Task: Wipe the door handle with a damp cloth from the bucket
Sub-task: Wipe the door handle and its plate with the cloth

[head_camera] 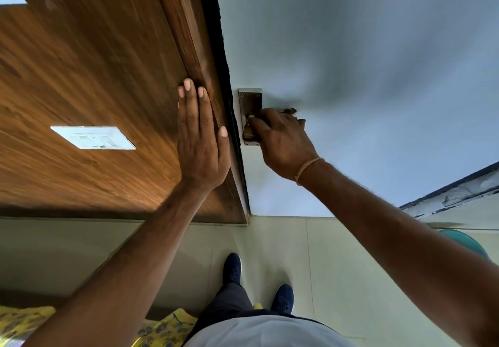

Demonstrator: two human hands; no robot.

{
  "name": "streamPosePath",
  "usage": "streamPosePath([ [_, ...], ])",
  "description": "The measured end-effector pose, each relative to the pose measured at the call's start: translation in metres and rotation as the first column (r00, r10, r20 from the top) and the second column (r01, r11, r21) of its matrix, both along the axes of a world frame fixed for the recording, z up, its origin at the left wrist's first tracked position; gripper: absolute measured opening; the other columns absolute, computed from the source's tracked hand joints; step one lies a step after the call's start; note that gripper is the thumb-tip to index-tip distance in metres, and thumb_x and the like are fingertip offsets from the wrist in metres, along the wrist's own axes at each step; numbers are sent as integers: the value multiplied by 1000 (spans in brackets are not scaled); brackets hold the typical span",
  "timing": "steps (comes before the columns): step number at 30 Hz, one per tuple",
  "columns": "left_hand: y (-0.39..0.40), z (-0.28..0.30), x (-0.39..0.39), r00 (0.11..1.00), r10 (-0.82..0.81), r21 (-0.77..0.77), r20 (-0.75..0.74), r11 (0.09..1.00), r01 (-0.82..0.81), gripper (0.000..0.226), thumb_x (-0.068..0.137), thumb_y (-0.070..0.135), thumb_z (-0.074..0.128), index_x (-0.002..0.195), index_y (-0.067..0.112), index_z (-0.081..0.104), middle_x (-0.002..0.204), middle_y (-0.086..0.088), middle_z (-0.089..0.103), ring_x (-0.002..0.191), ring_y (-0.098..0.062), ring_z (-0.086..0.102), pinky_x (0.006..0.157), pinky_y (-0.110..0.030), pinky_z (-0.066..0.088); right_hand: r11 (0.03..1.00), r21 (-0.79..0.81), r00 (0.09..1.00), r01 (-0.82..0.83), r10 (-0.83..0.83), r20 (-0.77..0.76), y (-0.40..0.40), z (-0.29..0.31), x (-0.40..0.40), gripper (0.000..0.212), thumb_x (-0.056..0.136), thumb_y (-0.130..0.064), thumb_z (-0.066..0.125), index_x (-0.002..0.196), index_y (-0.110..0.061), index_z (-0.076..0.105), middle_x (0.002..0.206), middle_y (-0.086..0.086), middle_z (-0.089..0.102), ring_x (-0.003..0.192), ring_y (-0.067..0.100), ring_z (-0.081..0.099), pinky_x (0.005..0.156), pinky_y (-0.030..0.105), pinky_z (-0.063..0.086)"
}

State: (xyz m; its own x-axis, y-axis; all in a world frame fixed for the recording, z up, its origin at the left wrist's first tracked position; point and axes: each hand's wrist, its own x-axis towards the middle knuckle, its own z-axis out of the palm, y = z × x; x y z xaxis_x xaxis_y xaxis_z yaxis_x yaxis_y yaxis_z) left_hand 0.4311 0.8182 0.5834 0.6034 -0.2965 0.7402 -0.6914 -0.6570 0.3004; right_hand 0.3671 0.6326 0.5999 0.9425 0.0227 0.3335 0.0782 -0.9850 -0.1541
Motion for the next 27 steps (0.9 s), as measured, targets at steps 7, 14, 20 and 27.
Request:
streamPosePath([
  [7,-1,4,-5,1000,-19,0,-18,1000,19,67,102,10,45,162,-14,26,171,-36,22,164,-49,18,136,-58,21,905,-327,952,-273,302,41,-1,-14,7,43,100,-10,46,137,-7,67,142,18,66,139,40,58,117,53,46],
  [14,1,6,-5,1000,-13,-4,-3,1000,13,68,100,7,45,162,-13,28,172,-35,24,164,-47,20,134,-60,26,710,-575,893,-406,443,-84,-13,-17,19,31,98,-8,57,121,-15,77,131,7,74,147,33,51,125,48,38],
  [20,-2,6,-6,1000,3,-10,-7,1000,-3,68,101,10,45,163,-12,25,173,-33,22,165,-44,17,136,-57,22,703,-560,891,-439,419,-174,3,-8,36,19,89,-11,72,103,-17,83,105,5,81,136,31,59,120,48,40],
  [27,0,6,-7,1000,-4,0,0,1000,4,67,103,13,43,163,-11,25,174,-32,21,166,-42,16,137,-55,21,946,-229,917,-229,288,274,-33,-35,-1,26,87,-3,59,96,-15,79,113,4,80,128,40,66,106,53,50],
])
